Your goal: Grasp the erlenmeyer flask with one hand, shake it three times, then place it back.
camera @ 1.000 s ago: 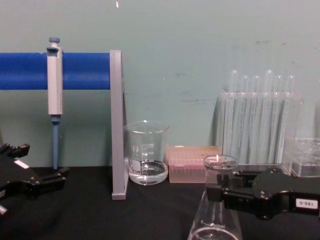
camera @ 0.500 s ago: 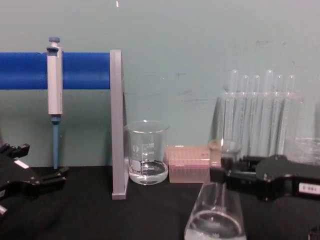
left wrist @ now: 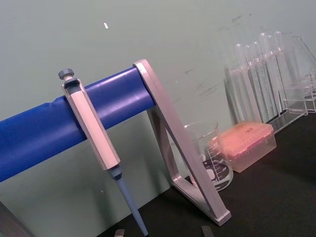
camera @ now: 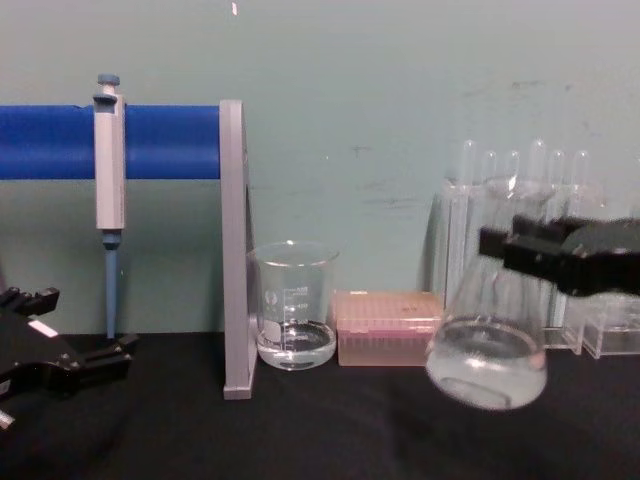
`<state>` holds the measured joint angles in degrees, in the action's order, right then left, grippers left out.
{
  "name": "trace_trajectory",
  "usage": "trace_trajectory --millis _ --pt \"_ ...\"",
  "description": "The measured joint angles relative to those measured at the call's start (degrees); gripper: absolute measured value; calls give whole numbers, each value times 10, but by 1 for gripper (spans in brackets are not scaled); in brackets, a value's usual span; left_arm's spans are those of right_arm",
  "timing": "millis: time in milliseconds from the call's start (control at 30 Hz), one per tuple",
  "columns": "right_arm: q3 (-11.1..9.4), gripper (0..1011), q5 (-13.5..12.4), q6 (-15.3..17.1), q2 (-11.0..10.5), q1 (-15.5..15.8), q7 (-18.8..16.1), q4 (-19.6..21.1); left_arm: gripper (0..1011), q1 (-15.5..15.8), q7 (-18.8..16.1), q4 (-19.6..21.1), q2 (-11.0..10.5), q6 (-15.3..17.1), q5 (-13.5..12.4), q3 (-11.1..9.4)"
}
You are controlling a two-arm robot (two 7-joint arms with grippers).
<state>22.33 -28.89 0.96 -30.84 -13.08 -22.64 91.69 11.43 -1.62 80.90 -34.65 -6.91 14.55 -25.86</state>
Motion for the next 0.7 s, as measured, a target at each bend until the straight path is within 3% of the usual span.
trace_trajectory --millis 333,700 --pt "-49 453 26 7 11 42 80 57 1001 0 0 0 0 0 0 0" --pt "-72 453 42 15 25 56 99 65 1001 0 0 0 0 0 0 0"
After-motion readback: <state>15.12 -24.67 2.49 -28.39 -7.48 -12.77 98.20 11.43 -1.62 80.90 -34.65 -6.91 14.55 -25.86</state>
